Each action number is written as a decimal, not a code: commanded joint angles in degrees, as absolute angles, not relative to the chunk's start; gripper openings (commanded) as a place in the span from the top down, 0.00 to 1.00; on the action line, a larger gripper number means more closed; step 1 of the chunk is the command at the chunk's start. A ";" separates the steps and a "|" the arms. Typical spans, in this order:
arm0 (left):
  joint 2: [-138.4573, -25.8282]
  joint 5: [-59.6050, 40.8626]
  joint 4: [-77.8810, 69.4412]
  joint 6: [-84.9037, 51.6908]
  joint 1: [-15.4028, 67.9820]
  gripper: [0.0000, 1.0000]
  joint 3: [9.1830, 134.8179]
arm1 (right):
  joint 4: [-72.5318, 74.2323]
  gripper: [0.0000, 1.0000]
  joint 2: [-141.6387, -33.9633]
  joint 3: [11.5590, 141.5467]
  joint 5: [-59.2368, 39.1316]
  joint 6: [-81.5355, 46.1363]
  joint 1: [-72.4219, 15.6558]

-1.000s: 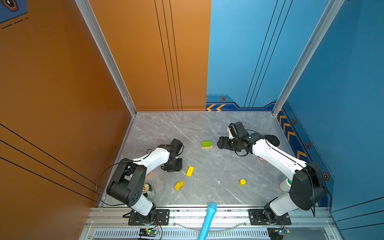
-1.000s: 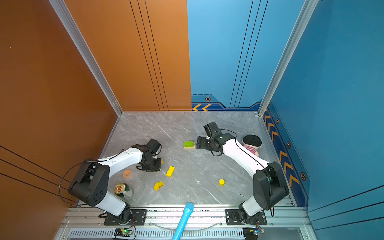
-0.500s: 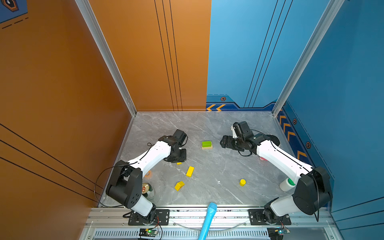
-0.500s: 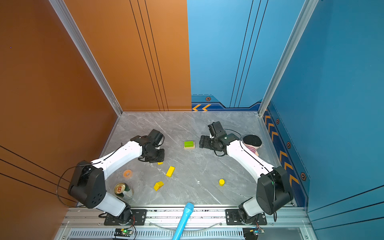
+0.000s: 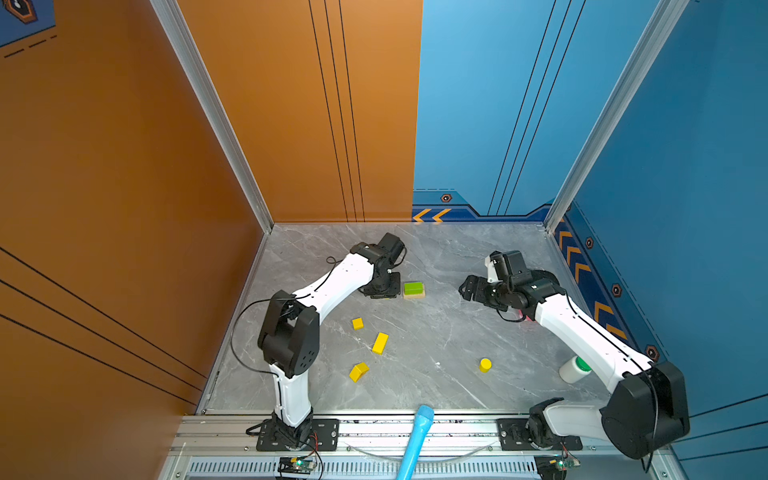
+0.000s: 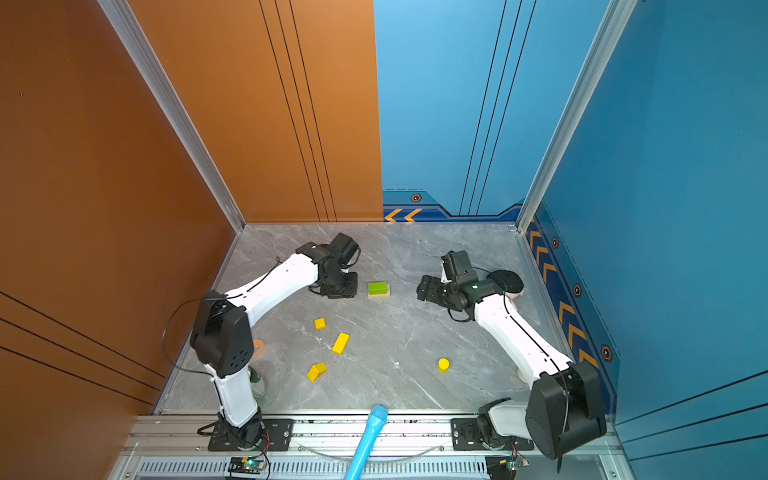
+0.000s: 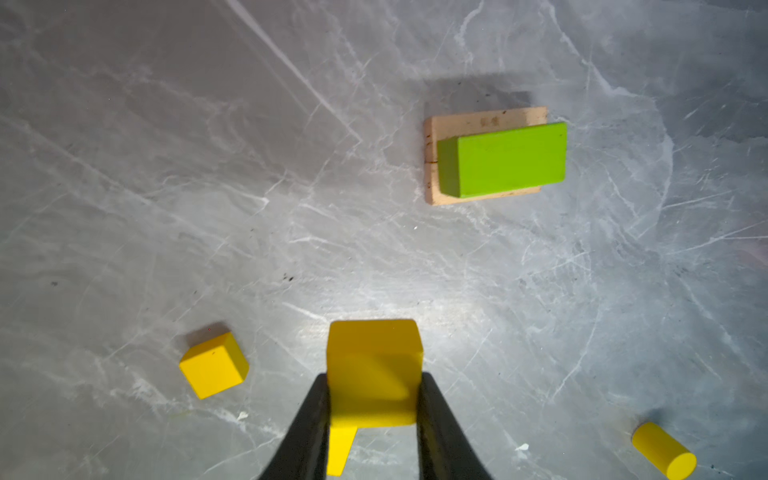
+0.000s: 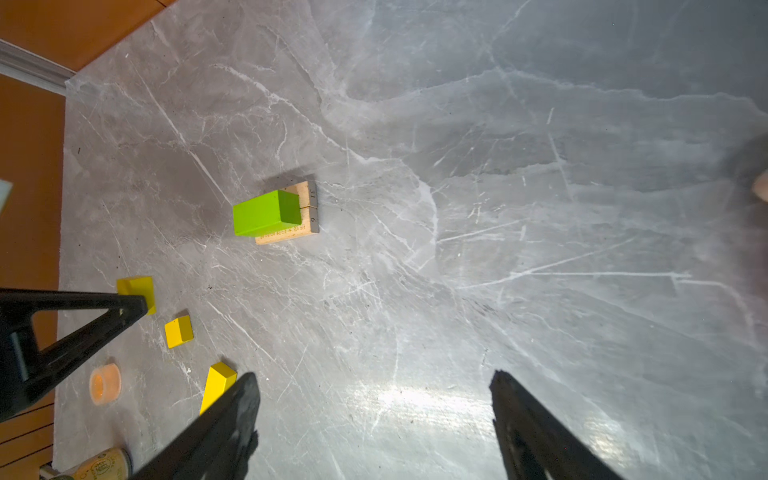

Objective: Build the wood block tower
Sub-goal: 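Carry the yellow cube with the left gripper over the lime-green block, then lower the yellow cube onto the lime-green block and open the left gripper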

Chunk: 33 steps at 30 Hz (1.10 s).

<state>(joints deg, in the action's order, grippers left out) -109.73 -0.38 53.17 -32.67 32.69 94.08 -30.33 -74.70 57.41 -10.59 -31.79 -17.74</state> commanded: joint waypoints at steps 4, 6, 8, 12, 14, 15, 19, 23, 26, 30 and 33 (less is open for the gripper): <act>-118.10 0.97 57.18 -35.01 34.84 0.71 105.25 | -29.82 0.12 -69.77 53.11 -14.05 -30.98 -13.56; -120.93 1.38 58.19 -35.49 35.23 0.72 108.77 | -29.88 0.12 -69.03 52.31 -14.82 -30.85 -12.68; -123.06 1.41 58.84 -36.10 35.58 0.72 111.56 | -29.88 0.12 -68.51 51.65 -15.50 -30.68 -11.97; -126.33 0.46 58.95 -37.22 35.99 0.72 115.71 | -29.88 0.13 -68.04 50.90 -16.87 -30.34 -10.20; -127.66 0.76 59.45 -37.73 36.14 0.72 117.61 | -29.80 0.12 -67.96 50.63 -17.52 -30.20 -9.37; -128.19 1.04 59.83 -37.87 36.18 0.72 118.34 | -29.80 0.12 -67.88 50.54 -17.74 -30.15 -9.07; -129.69 1.31 60.56 -38.77 36.27 0.72 119.91 | -29.40 0.13 -68.24 50.28 -18.61 -29.97 -8.08; -130.45 1.58 60.56 -38.87 36.39 0.72 120.72 | -29.13 0.13 -68.75 50.01 -19.25 -29.89 -7.51; -131.15 2.19 61.03 -39.04 36.39 0.72 121.35 | -29.02 0.12 -68.91 50.02 -19.47 -29.81 -7.34; -132.08 2.29 61.21 -39.02 36.36 0.72 122.40 | -28.92 0.12 -69.08 49.92 -19.59 -29.82 -7.12; -132.69 2.34 61.31 -39.18 36.30 0.72 122.94 | -28.92 0.12 -69.25 49.95 -19.60 -29.79 -6.92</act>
<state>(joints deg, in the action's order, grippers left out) -131.07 0.56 59.46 -38.68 35.81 120.97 -29.47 -69.10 50.68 -18.85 -31.22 -7.33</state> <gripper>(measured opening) 0.320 0.876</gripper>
